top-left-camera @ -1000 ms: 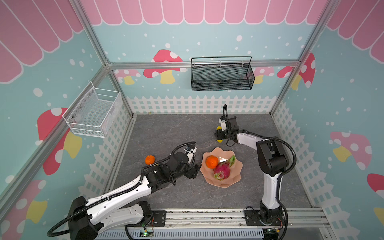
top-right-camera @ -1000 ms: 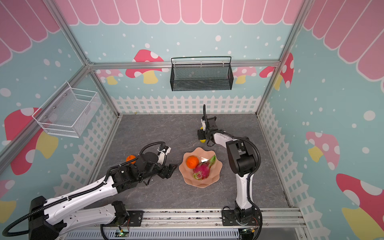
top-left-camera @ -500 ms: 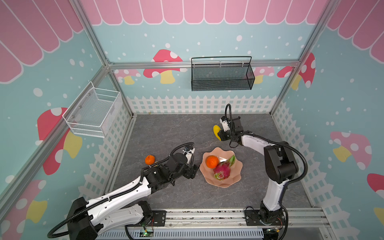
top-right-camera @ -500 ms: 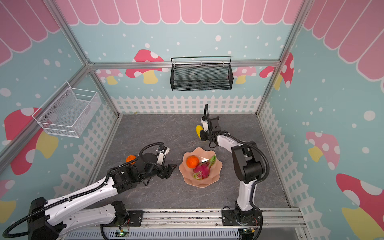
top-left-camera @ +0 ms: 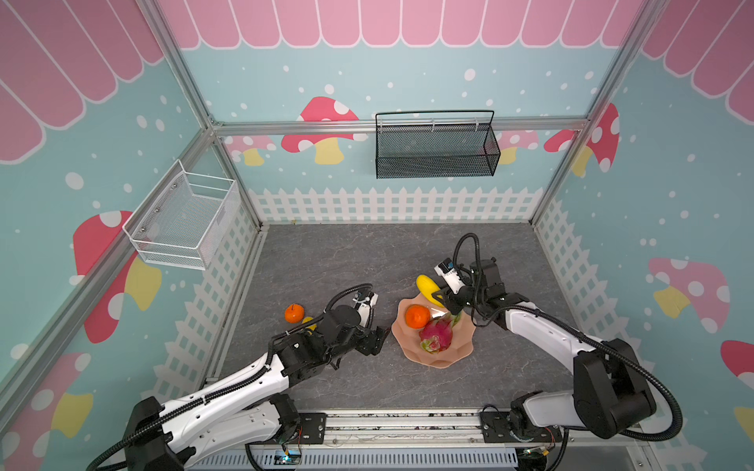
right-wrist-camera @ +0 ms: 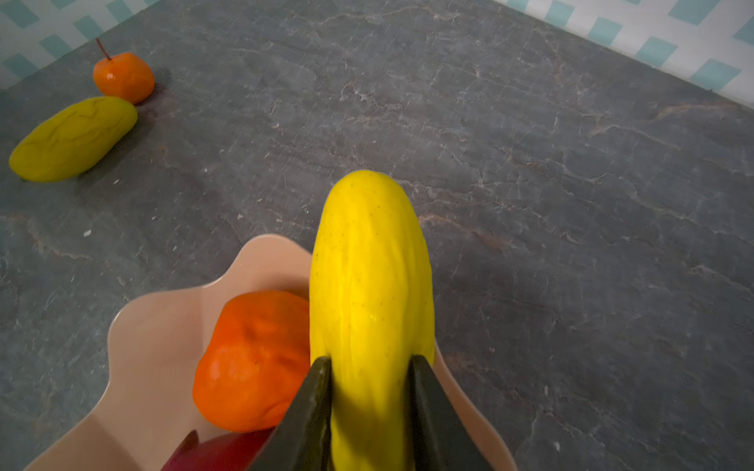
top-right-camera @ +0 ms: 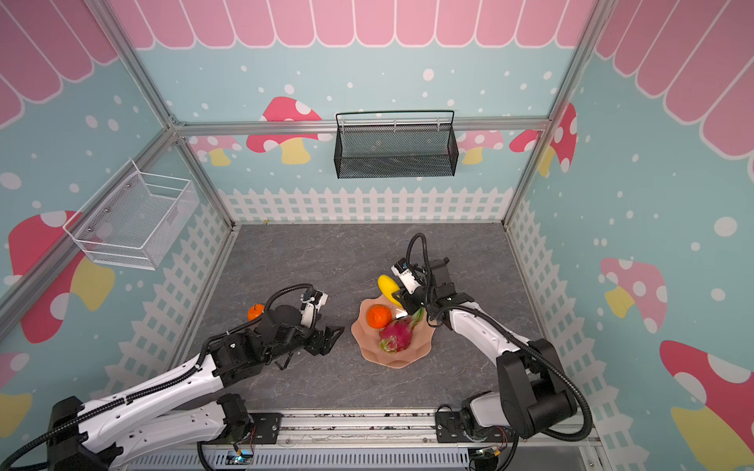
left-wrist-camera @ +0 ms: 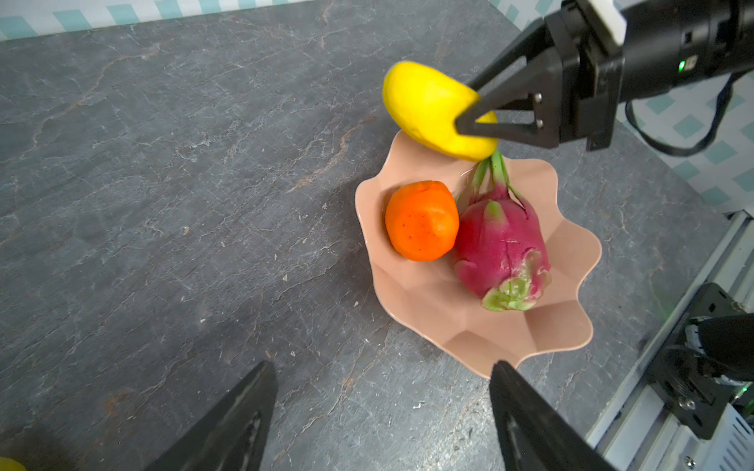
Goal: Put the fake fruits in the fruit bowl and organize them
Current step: 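Grasp the yellow fruit farther from the robot with the right gripper, then place the yellow fruit in the bowl while the left gripper grasps the other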
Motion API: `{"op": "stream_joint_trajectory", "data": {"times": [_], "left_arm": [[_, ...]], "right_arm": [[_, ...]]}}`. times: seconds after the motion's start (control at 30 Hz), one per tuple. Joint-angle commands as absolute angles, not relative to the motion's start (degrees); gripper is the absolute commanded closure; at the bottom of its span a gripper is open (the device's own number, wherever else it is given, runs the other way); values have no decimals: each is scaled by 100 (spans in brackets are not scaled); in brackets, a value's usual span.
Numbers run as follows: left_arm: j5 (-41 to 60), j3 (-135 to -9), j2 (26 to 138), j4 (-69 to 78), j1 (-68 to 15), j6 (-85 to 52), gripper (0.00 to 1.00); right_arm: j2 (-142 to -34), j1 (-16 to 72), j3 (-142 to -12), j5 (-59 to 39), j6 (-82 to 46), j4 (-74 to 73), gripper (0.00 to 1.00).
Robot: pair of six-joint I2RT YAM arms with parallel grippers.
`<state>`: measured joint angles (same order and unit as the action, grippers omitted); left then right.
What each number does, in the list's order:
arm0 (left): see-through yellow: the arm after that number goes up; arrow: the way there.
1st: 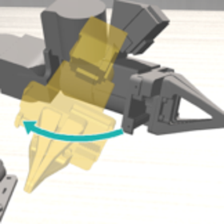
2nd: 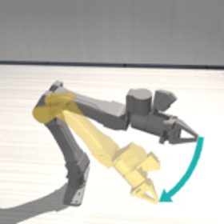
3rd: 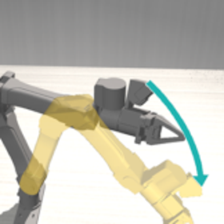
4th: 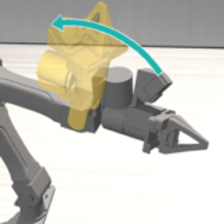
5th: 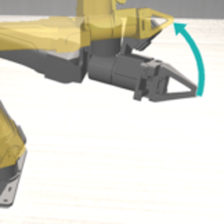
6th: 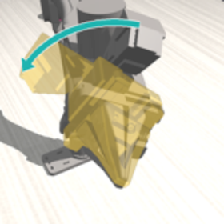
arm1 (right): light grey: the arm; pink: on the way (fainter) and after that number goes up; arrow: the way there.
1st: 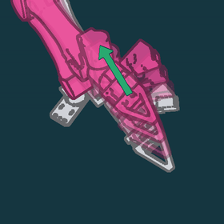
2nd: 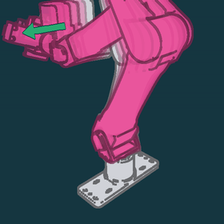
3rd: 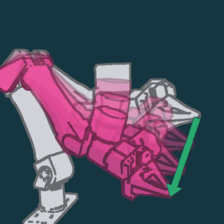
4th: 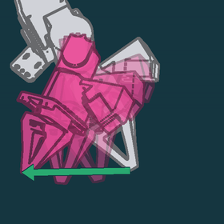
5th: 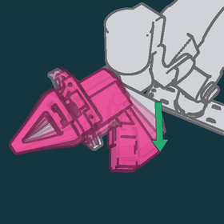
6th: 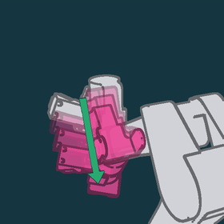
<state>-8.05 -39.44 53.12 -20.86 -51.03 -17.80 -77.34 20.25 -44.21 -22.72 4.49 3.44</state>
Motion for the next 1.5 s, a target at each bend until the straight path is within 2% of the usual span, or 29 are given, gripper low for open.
{"op": "stream_joint_trajectory", "data": {"times": [0.0,0.43,0.57,0.7,0.83,0.87,0.93,1.03,1.13,1.2,1.47], "left_arm": [[-700,-3826,5146,-2095,-5071,-1976,18],[-770,-3866,5067,-2228,-5076,-2084,18],[-960,-3863,5010,-2316,-5071,-2109,18],[-1407,-3943,5022,-2618,-5063,-2242,18],[-2474,-4086,5157,-3251,-4940,-2580,17],[-2672,-4080,5189,-3340,-4867,-2645,17],[-2934,-3966,5228,-3401,-4602,-2862,17],[-2846,-3650,5275,-3400,-3714,-3387,20],[-2115,-3276,5386,-3176,-2712,-3610,26],[-1864,-3123,5561,-3142,-2227,-3742,30],[-2039,-3033,6203,-3121,-1834,-4254,30]], "right_arm": [[-7539,2047,-4403,-2364,770,307,68],[-8155,2372,-4421,-1633,1006,431,67],[-8156,2415,-4434,-1501,1002,431,61],[-7972,2446,-4399,-1335,942,399,42],[-7562,2535,-4403,-1165,799,378,32],[-7450,2594,-4412,-1167,740,367,25],[-7062,2779,-4434,-1144,511,312,12],[-6527,3300,-4372,-1349,77,69,1],[-6280,3874,-4180,-1718,-431,-253,2],[-6256,4381,-3991,-1603,-809,-484,2],[-6665,5952,-3582,-1201,-1719,-1271,2]]}}
